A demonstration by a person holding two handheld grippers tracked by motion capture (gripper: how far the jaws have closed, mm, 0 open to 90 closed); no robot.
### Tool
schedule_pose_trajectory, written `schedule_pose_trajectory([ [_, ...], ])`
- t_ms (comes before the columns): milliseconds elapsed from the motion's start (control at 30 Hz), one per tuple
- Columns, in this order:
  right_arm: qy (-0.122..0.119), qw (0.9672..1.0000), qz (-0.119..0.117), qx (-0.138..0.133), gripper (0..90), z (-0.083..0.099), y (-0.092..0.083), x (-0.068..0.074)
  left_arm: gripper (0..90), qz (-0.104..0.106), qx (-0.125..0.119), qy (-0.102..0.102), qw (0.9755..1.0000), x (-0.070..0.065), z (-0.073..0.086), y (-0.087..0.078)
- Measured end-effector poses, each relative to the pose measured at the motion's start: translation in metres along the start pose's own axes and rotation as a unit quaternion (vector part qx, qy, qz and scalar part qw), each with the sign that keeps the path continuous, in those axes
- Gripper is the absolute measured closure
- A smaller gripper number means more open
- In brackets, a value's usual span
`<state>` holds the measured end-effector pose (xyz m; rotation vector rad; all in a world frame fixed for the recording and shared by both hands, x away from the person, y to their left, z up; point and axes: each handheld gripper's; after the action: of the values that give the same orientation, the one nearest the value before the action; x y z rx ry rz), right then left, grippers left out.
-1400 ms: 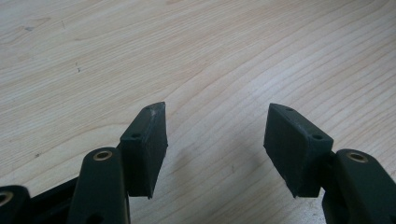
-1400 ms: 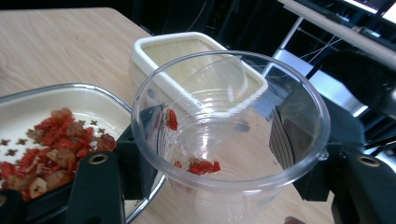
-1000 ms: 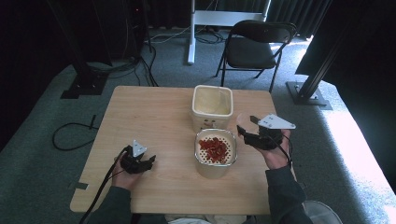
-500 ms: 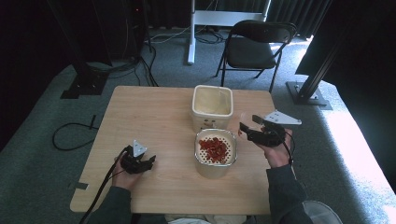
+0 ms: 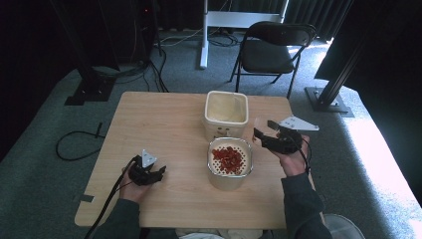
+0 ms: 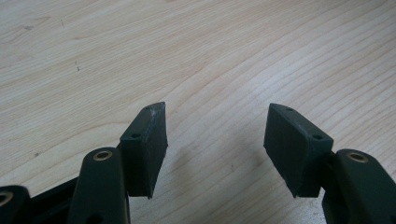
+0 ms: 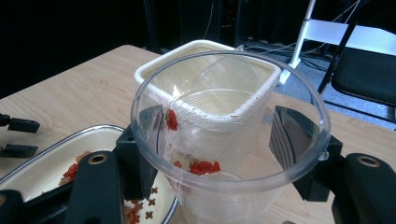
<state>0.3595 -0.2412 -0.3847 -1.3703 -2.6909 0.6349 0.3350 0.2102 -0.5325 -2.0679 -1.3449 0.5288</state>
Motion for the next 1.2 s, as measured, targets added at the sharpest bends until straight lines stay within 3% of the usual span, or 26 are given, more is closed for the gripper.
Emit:
schedule_pose_trajectory([
  [1200, -0.002, 0.9979, -0.053, -0.039, 34.2, -0.022, 0.031, -0.002, 40.2, 0.003, 0.003, 0.002, 1.0, -0.001, 0.0, 0.002],
])
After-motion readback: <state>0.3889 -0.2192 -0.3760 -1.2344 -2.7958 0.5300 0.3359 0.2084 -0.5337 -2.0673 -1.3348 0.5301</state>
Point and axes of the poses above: each handheld gripper's, and its own axes: y roughly forward along the jaws, z roughly out of its underside, x roughly to its left, and after that the axes turned 10 degrees about -y, right-handed
